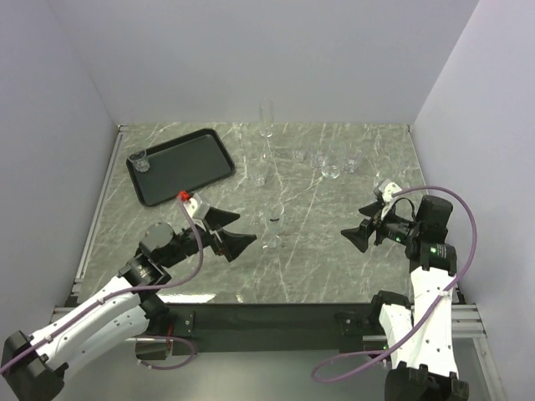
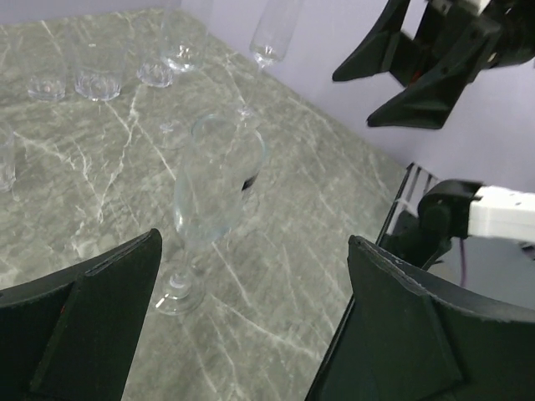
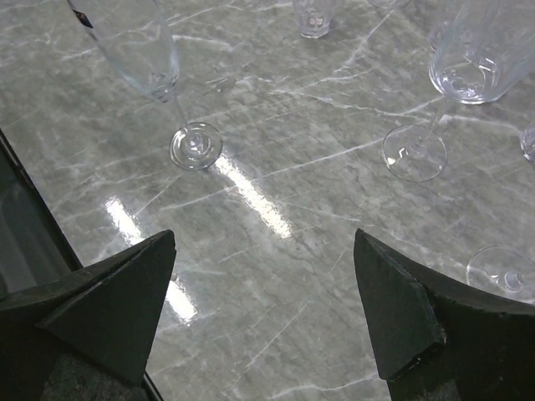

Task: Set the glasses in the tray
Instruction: Grab a glass with a robot arm

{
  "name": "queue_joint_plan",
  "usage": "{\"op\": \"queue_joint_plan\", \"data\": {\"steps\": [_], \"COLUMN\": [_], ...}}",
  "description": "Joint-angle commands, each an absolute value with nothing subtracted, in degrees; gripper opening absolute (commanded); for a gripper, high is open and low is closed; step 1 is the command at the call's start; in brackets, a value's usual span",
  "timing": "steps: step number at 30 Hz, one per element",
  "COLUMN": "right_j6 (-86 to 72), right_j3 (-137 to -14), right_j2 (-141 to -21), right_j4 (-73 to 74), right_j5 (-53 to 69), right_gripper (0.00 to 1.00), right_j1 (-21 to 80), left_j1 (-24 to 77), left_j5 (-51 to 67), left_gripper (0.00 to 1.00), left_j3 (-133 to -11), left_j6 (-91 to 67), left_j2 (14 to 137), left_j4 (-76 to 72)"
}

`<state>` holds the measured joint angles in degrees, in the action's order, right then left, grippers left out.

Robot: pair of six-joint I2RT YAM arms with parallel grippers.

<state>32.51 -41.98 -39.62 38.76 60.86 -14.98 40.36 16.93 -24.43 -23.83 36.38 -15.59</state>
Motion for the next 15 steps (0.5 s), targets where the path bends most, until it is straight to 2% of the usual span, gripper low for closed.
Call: {"op": "queue_joint_plan", "data": {"steps": [1, 15], "right_j6": [33.14, 32.61], "right_j3": [-41.40, -41.13], "right_j2": [-37.80, -35.68], "right_j4": [36.56, 36.12], "right_j5": [61.00, 58.71], "right_gripper": [0.93, 0.93], "right_j1": [-14.59, -14.59], "left_j1": [42.89, 49.57], "left_j5": [10.81, 9.85], "left_gripper": [0.99, 0.99], "left_j3": [-21.02, -14.77], "left_j6": [-18.03, -7.56], "left_j2": [35.86, 45.52], "left_j4": [-22.23, -36.29]}}
